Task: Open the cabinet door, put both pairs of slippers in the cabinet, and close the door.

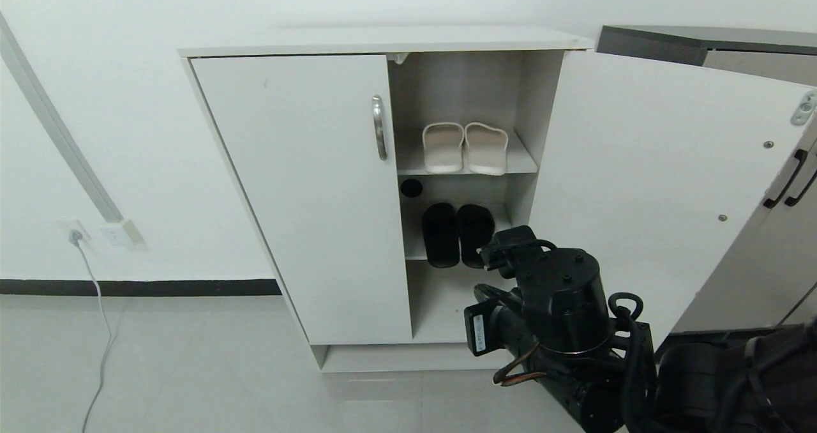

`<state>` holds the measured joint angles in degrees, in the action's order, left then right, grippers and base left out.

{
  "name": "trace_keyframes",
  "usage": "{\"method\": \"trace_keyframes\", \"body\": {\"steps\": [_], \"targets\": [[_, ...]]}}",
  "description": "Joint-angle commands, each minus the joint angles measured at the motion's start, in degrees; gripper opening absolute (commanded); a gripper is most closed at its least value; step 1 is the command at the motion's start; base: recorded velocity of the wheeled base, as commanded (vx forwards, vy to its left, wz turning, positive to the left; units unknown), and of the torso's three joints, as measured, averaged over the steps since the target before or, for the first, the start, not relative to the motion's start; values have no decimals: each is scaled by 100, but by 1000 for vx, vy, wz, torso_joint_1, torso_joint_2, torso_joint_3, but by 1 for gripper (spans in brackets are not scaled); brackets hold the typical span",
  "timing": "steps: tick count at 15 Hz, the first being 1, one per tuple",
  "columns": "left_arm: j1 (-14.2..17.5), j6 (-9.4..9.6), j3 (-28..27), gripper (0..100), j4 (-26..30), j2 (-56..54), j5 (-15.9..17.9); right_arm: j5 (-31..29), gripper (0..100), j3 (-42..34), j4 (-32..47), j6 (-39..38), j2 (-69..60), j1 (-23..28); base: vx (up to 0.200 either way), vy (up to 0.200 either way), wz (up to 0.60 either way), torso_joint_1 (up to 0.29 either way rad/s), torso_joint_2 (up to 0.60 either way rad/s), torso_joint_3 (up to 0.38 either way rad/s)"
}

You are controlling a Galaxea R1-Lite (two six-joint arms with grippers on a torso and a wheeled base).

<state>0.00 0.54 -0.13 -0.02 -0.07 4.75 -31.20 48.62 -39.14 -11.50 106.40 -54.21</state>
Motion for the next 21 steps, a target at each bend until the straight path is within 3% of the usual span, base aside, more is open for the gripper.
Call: {"method": "trace_keyframes", "body": {"steps": [1, 10, 21], "targets": [[0, -1, 5, 0, 2, 7, -1, -1, 0, -10, -6, -2, 4, -2, 0, 0, 0, 7, -246, -256], [0, -1, 5, 0, -6, 7, -1, -9, 0, -45, -6, 7, -23, -2, 0, 0, 0, 55, -413, -357], [0, -1, 5, 0, 2, 7, -1, -27, 0, -54, -6, 7, -32, -2, 0, 0, 0, 162, -484, -324]]}}
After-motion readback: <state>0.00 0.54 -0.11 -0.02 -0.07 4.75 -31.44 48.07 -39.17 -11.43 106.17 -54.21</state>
